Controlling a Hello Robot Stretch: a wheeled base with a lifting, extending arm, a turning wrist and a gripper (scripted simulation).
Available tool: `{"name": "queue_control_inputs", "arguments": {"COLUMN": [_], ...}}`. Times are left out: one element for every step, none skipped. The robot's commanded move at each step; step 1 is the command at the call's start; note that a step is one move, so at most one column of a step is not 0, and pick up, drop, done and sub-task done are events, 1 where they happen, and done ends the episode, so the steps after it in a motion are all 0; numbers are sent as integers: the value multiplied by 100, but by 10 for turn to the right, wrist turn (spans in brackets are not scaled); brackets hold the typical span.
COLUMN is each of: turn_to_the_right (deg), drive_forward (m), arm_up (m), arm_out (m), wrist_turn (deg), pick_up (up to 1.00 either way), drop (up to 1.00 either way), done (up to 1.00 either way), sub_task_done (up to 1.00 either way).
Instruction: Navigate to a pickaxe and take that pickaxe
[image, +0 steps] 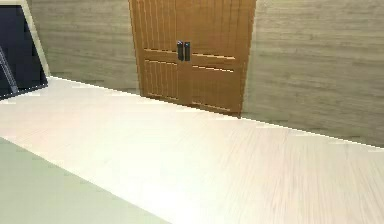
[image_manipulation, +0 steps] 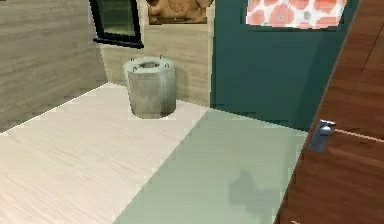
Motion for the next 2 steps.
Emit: {"name": "queue_control_inputs", "arguments": {"turn_to_the_right": [-180, 0], "drive_forward": [0, 60], "arm_up": [0, 0], "arm_out": [0, 0], "wrist_turn": [0, 0], "pick_up": [0, 0], "drop": [0, 0], "done": [0, 0], "sub_task_done": [0, 0]}}
